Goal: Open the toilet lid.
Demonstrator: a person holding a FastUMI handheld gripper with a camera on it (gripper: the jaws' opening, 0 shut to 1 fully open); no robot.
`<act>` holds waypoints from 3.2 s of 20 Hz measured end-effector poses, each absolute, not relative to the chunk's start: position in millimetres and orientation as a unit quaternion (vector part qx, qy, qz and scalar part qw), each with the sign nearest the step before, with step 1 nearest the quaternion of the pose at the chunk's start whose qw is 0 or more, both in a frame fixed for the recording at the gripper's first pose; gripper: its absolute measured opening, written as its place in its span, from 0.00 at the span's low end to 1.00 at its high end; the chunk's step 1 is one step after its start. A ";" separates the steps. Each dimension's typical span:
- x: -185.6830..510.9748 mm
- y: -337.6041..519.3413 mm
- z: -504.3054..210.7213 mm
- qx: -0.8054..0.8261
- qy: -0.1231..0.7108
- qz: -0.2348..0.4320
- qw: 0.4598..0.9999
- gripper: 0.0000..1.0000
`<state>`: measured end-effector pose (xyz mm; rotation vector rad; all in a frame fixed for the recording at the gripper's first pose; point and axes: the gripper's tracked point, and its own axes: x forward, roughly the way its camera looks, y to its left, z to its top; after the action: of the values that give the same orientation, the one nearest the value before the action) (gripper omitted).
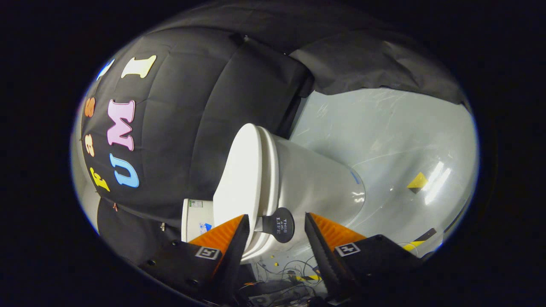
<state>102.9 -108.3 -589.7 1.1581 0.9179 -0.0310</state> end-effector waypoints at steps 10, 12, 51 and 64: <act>104.0 -105.0 -579.0 0.473 0.429 -0.009 0.770 0.08; 109.6 -106.7 -562.8 0.460 0.420 -0.014 0.782 0.08; 159.2 128.6 -251.2 0.135 0.303 0.008 0.943 0.08; 147.6 263.1 -216.4 0.059 0.263 0.057 0.961 0.08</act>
<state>147.6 263.1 -216.4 0.1198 0.5328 0.1147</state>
